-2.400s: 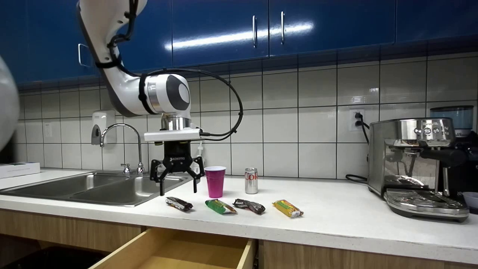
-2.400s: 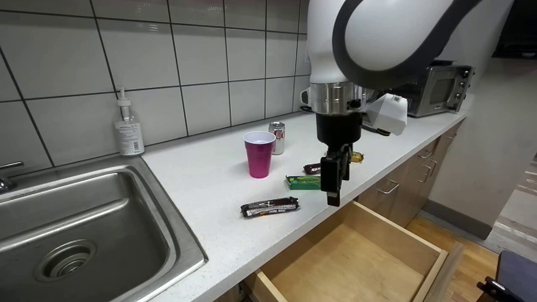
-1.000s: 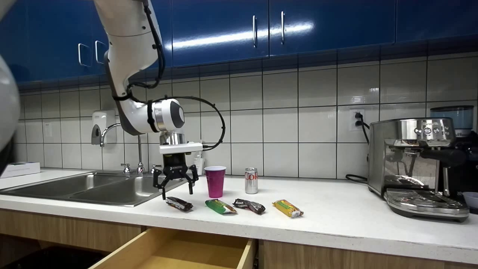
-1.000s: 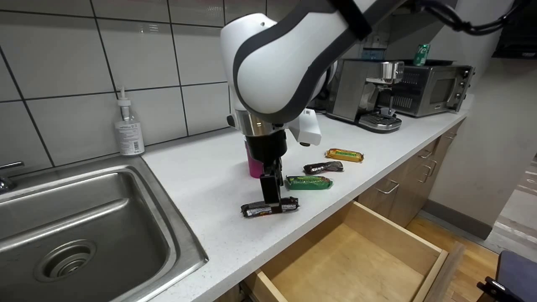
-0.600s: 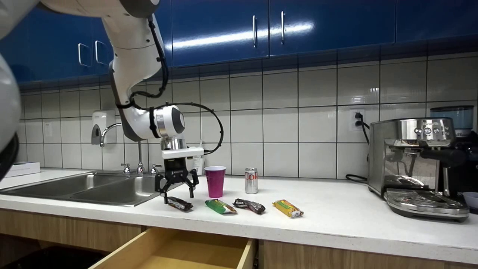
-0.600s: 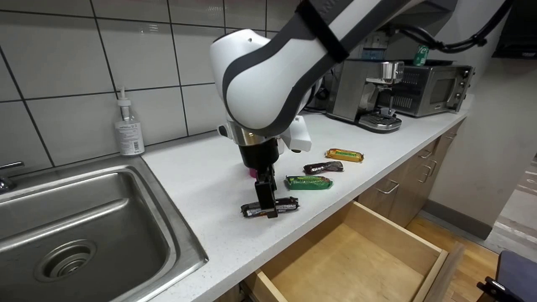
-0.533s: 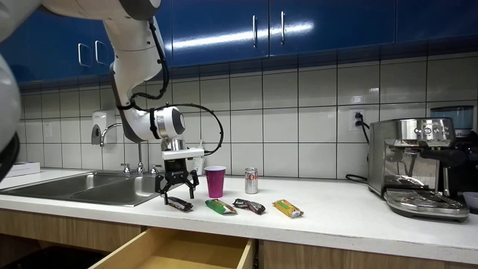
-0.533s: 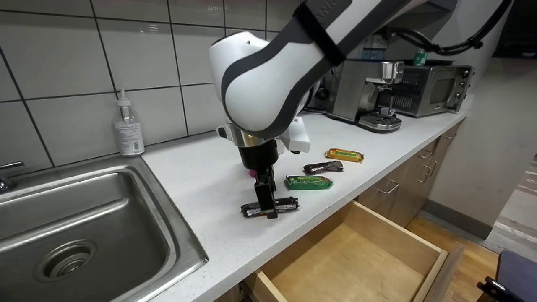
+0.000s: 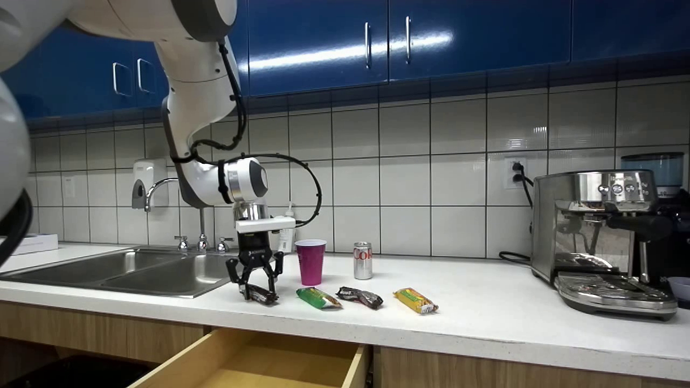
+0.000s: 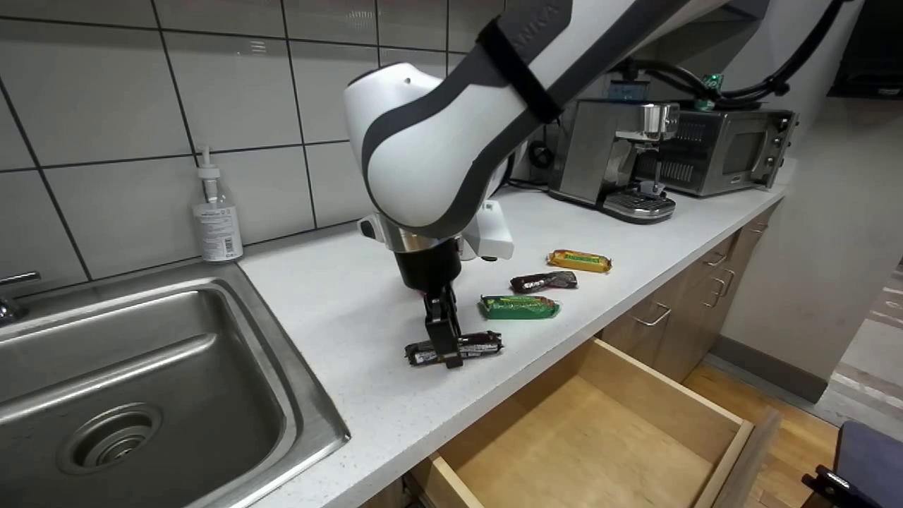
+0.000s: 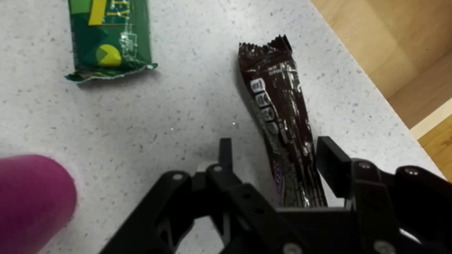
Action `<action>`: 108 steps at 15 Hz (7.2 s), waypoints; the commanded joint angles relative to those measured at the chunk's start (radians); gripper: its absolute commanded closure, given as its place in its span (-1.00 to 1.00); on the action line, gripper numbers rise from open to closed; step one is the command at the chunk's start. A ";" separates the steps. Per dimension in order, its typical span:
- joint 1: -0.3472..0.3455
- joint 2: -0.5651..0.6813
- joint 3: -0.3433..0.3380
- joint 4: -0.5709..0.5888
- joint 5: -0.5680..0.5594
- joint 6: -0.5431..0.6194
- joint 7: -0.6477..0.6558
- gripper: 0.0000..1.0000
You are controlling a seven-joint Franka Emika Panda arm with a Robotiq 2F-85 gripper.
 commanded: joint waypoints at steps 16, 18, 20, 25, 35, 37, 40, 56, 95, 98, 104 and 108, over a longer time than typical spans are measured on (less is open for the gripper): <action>-0.041 -0.203 0.022 -0.176 0.005 0.003 -0.031 0.92; -0.044 -0.246 0.020 -0.241 0.000 0.004 -0.033 0.92; -0.045 -0.293 0.020 -0.318 -0.004 0.005 -0.034 0.92; -0.035 -0.407 0.019 -0.498 -0.014 0.012 -0.023 0.92; -0.001 -0.532 0.030 -0.776 -0.050 0.074 0.000 0.92; 0.005 -0.517 0.030 -0.799 -0.061 0.104 0.006 0.92; 0.014 -0.477 0.033 -0.810 -0.095 0.141 0.018 0.92; 0.023 -0.214 0.005 -0.692 -0.311 0.298 0.072 0.92; -0.088 -0.343 -0.053 -0.421 -0.096 0.113 -0.013 -1.00; -0.105 -0.295 -0.066 -0.346 -0.072 0.092 -0.003 -1.00; -0.129 -0.237 -0.066 -0.254 -0.015 0.042 -0.005 -1.00; -0.140 -0.258 -0.057 -0.252 0.037 0.014 -0.027 -1.00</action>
